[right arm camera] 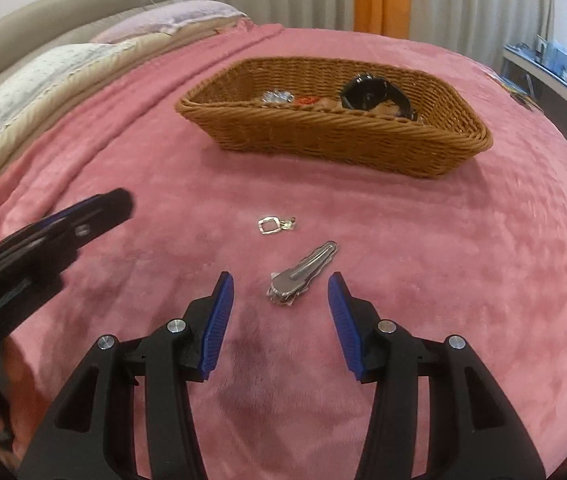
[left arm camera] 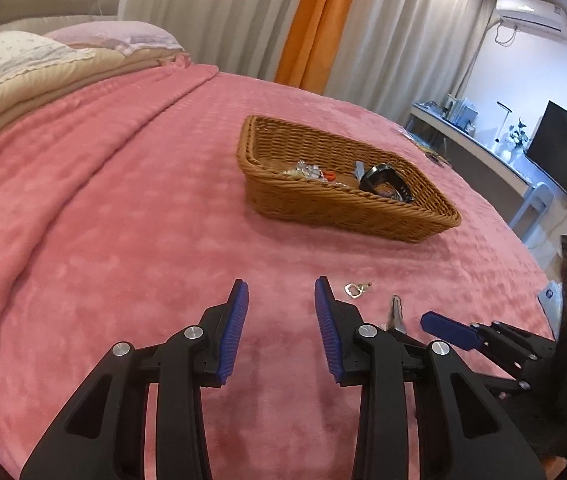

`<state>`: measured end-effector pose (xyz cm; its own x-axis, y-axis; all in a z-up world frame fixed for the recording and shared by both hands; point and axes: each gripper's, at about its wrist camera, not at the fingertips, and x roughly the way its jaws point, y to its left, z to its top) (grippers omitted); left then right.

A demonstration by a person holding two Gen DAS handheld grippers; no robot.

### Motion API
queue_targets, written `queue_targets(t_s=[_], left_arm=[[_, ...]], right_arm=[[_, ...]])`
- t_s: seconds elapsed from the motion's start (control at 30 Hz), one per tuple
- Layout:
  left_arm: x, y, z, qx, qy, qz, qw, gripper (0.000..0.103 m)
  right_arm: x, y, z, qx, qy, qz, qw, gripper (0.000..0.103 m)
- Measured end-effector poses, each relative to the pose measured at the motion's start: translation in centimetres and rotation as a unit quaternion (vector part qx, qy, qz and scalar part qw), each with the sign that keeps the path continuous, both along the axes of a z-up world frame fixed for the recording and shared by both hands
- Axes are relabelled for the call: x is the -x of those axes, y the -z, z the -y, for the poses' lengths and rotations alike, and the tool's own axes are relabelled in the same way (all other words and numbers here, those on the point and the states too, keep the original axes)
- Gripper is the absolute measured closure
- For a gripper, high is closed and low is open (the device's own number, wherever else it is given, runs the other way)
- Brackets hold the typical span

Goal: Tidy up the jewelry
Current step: 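Grasp the silver hair clip with the right tool while the left tool grasps the small ring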

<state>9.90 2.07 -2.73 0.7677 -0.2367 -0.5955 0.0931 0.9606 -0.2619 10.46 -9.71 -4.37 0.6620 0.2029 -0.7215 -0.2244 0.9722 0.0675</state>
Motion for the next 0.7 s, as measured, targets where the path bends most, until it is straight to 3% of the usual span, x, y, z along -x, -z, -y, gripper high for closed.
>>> queue_targets(t_s=[0.07,0.1,0.2,0.3,0.4,0.53,0.7], left_arm=[[-0.1,-0.2,0.0,0.002,0.003,-0.001,1.0,0.071],[-0.2,-0.3,0.0,0.002,0.007,-0.002,1.0,0.071],[-0.5,-0.3,0.7,-0.002,0.031,-0.007,0.9995,0.071],[-1.2,0.4,2.2,0.001,0.095,-0.031,0.995,0.071],[-2.0,1.2,4.1,-0.021,0.152,-0.049,0.9869,0.071],[-3.4,1.9,6.3,-0.066,0.183,-0.057,0.9791,0.071],[-5.6,2.6,7.4,-0.081,0.193,-0.065,0.9756,0.071]], right_arm=[[-1.0,0.2,0.1,-0.01,0.007,-0.014,1.0,0.061],[-1.5,0.4,0.1,-0.013,0.01,-0.021,1.0,0.07],[-2.1,0.9,0.2,-0.006,0.017,-0.033,0.999,0.082],[-2.3,0.8,0.9,0.004,0.027,-0.03,0.999,0.082],[-2.7,0.9,2.2,0.012,0.035,-0.032,0.999,0.082],[-4.2,0.8,4.4,0.013,0.019,-0.038,0.999,0.082],[-5.7,0.7,6.0,0.025,0.008,-0.021,0.999,0.082]])
